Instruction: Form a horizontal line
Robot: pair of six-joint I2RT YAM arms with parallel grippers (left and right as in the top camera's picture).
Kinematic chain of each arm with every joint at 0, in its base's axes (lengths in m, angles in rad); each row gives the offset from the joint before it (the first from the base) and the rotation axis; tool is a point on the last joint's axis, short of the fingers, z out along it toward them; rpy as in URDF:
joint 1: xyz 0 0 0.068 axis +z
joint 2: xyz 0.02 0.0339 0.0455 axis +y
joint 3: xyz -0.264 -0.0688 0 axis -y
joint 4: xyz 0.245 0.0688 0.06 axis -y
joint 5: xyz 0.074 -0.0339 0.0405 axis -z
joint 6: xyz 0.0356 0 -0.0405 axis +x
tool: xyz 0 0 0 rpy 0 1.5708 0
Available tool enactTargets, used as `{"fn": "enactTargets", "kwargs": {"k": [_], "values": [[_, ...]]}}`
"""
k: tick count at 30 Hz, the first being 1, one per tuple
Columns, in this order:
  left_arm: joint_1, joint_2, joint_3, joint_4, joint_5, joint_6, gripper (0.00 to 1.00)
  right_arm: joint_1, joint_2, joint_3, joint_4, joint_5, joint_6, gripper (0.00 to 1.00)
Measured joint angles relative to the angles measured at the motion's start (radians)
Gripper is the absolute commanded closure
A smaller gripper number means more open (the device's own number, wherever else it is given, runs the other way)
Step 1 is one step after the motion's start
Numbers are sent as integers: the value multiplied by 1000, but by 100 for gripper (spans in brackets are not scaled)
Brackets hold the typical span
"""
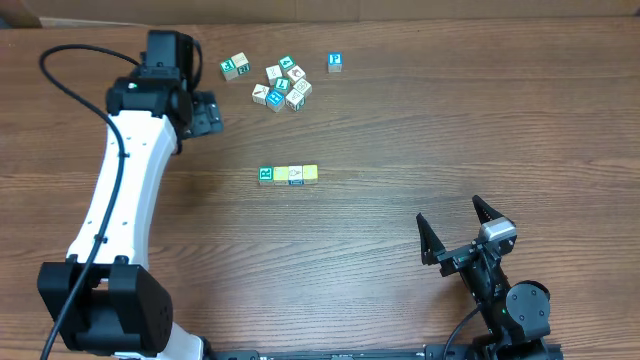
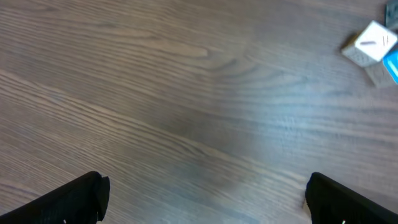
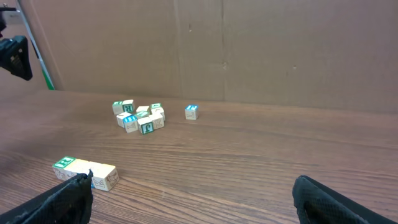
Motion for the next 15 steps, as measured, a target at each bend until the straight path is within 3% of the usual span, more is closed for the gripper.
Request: {"fn": "enactTargets", "kwargs": {"k": [7,15], "values": [[-17,-114,-206,172,39,4,0,0,0,0,0,0,0,0],[-18,-291,-645,733,212,9,0,-1,0,0,0,0,0,0]]}}
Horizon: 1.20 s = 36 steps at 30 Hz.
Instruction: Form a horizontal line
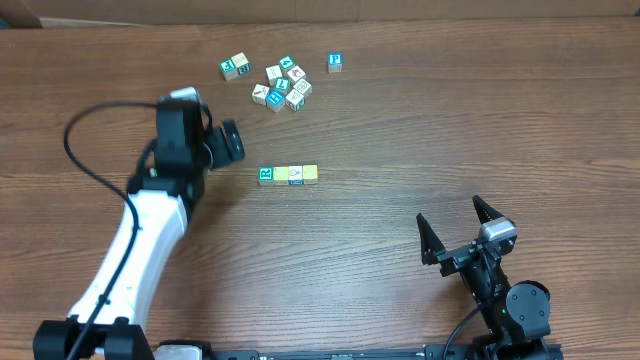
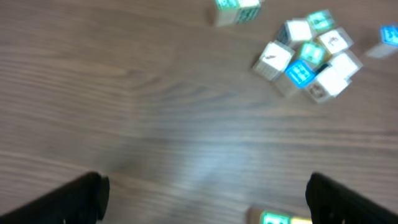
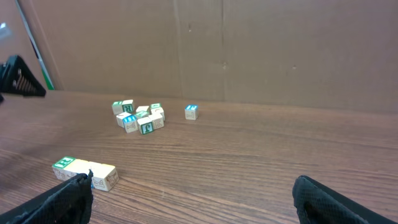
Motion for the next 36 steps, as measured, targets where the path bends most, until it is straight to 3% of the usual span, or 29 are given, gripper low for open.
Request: {"fn": "enactTargets", "kwargs": {"k": [6,15,24,32,36], "values": [[0,-84,-278,341,117,2,1,-1,0,0,0,0,0,0],[0,-235,-566,634,172,2,0,-2,0,0,0,0,0,0],[0,-417,-706,660,163,2,1,-4,0,0,0,0,0,0],[0,-687,-882,694,132,2,1,-3,0,0,-1,0,0,0],[0,-831,-923,592,114,2,0,-4,0,0,0,0,0,0]]}}
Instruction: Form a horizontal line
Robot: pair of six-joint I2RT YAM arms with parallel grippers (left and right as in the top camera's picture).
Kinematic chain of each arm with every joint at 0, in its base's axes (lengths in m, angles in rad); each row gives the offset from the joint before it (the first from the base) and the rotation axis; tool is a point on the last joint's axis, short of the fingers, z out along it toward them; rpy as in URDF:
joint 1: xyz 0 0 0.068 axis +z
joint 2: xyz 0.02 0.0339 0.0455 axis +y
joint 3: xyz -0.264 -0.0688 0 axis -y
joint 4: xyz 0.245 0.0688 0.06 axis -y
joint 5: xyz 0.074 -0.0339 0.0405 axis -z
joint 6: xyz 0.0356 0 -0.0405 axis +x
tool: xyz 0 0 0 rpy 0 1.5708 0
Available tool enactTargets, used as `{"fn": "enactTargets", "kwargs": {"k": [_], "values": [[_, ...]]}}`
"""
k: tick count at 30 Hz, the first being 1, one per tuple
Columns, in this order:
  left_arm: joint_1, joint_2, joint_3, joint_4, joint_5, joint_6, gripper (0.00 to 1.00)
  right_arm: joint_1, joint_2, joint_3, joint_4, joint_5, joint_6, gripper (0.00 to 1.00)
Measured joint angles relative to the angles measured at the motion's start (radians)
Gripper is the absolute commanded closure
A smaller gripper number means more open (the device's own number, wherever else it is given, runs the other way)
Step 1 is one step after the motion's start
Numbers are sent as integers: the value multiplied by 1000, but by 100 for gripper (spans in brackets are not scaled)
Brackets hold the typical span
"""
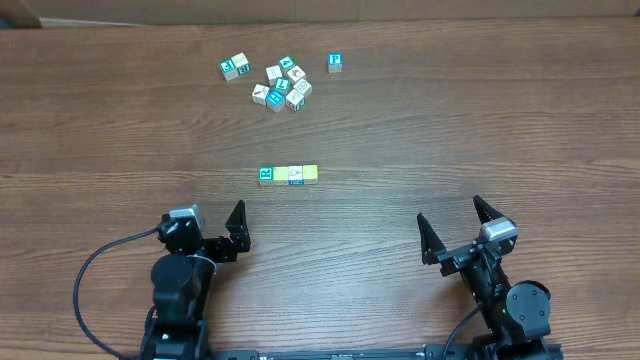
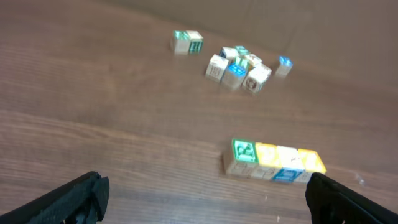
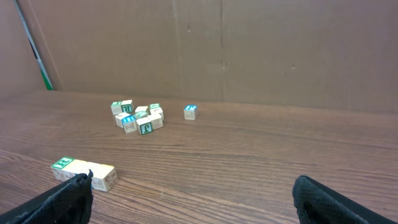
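A short row of several letter blocks lies side by side, left to right, at the table's middle; it also shows as the row and, partly behind a finger, the row. My left gripper is open and empty near the front edge, well short of the row; its fingers frame the bottom of the wrist view. My right gripper is open and empty at the front right, and its dark fingers sit low in its wrist view.
A loose cluster of blocks lies at the back, with a pair of blocks to its left and a single blue block to its right. A brown cardboard wall stands behind the table.
My left arm was stretched out with its open gripper just left of the row; now it is folded back at the front edge. The right arm and all blocks are unchanged.
At first my left gripper was open at the far left, close to the loose blocks. Then it was nearer, beside the row's left end. Now it rests open at the front edge. The row and the right gripper stayed the same throughout.
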Motion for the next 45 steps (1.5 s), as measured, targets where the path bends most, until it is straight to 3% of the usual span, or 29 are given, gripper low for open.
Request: {"fn": "enactTargets", "kwargs": {"k": [6,14,18,45], "values": [[0,-187,0,-95,-12,0,0,0,0,0,0,0,0,0],[0,-476,0,-372,-19,39,1,0,-1,0,0,0,0,0],[0,-581,0,-379,-19,84,0,0,-1,0,0,0,0,0],[0,-587,0,-381,-19,143,1,0,-1,0,0,0,0,0]]}}
